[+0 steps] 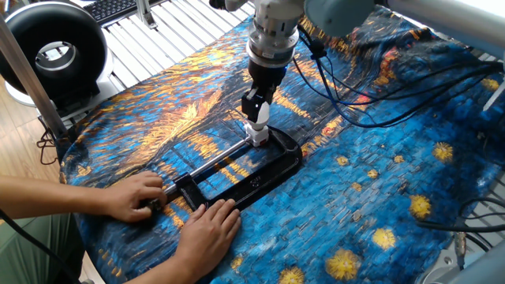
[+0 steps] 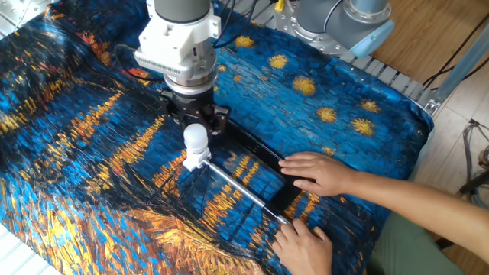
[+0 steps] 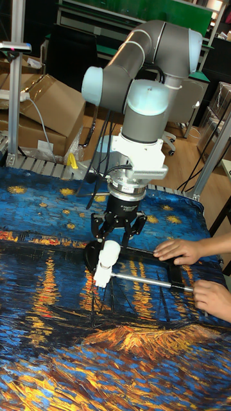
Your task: Install the light bulb by rotating it
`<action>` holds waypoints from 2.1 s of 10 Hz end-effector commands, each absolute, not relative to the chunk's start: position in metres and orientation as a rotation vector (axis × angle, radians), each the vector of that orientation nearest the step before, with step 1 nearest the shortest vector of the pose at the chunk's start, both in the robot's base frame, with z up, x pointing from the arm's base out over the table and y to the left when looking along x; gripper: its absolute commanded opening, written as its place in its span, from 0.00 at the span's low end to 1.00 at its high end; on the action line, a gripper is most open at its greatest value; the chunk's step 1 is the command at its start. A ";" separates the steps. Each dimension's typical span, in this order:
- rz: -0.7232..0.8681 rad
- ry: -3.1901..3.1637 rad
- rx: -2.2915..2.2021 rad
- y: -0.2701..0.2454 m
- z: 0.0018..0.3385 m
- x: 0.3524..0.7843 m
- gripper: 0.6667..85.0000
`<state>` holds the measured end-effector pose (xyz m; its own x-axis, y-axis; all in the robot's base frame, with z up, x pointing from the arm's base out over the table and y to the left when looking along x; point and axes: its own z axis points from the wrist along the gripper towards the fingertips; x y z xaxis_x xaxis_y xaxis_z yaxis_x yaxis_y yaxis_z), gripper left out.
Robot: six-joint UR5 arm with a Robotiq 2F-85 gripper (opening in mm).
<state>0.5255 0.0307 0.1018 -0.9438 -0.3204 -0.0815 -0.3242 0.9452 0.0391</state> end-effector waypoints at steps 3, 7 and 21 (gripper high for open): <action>0.044 3.006 -0.781 0.018 0.117 0.520 0.70; 0.014 2.969 -0.927 0.023 0.133 0.517 0.68; -0.207 2.742 -1.348 0.012 0.176 0.500 0.69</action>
